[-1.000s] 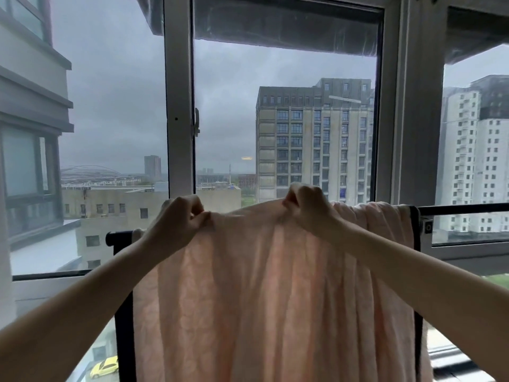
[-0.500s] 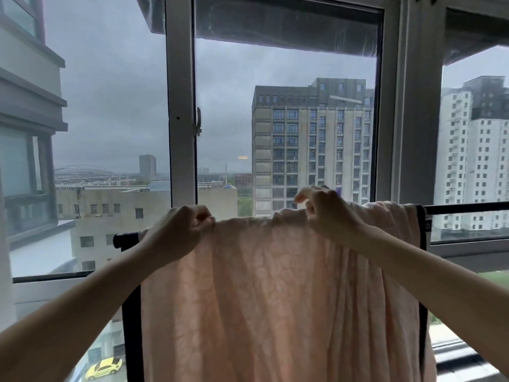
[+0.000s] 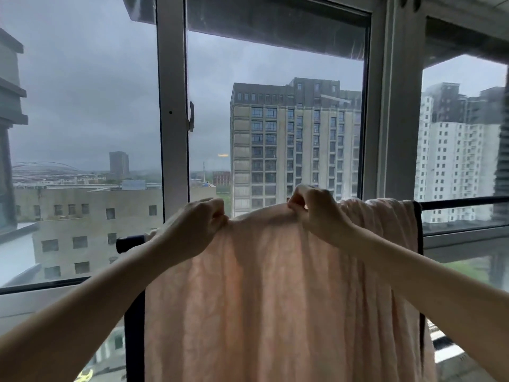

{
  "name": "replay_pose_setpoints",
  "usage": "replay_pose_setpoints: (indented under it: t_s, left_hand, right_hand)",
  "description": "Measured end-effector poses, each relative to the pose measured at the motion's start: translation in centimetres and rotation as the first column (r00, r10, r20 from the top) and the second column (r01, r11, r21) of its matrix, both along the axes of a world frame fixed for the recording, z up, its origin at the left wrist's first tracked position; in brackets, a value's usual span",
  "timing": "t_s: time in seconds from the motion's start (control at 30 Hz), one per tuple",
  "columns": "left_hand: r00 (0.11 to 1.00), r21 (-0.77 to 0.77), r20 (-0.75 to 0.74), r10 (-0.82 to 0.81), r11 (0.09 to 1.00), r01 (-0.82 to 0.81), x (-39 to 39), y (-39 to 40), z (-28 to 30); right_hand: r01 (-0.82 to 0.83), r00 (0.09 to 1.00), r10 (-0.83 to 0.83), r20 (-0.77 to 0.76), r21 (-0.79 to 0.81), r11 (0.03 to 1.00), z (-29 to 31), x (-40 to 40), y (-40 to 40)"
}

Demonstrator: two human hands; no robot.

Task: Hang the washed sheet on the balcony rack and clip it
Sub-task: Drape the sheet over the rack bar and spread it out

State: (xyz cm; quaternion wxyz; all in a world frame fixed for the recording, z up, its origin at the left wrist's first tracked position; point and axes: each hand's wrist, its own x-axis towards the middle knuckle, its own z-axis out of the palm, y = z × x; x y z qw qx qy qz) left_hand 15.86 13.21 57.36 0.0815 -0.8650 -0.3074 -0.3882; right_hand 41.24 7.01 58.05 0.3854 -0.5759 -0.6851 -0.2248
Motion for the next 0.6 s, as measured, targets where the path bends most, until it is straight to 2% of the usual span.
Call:
replay_pose_setpoints:
  t_s: [0.07, 0.13, 0.2, 0.33, 0.5, 0.6]
  left_hand:
    - [1.000, -0.070, 0.001, -0.011, 0.998, 0.011, -0.1, 0.7, 0.3]
    - [1.000, -0.099, 0.022, -0.009, 0.995, 0.011, -0.3, 1.2, 0.7]
    - [0.999, -0.095, 0.043, -0.006, 0.995, 0.010, -0.1, 1.3, 1.1]
    - [0.996, -0.053, 0.064, -0.060, 0.997, 0.063, 1.6, 0.5, 1.7]
    - [0.982, -0.060, -0.065, -0.176, 0.983, 0.172, 3.7, 0.2, 1.4]
    - [0.968, -0.119, -0.136, -0.212, 0.973, 0.196, 3.1, 0.4, 2.0]
  right_hand:
    - [0.156, 0.985, -0.152, -0.082, 0.040, 0.987, 0.3, 2.1, 0.2]
    - [0.324, 0.932, -0.307, -0.192, 0.062, 0.944, 0.5, 4.5, -0.2]
    - [0.416, 0.886, -0.393, -0.248, 0.051, 0.908, 0.7, 6.4, -1.2]
    - [0.413, 0.908, -0.406, -0.107, 0.061, 0.908, 0.6, 5.9, -2.3]
    - [0.350, 0.935, -0.354, 0.038, 0.088, 0.933, 0.1, 1.8, -3.6]
    - [0.334, 0.931, -0.344, 0.125, 0.097, 0.938, -0.8, -1.2, -5.0]
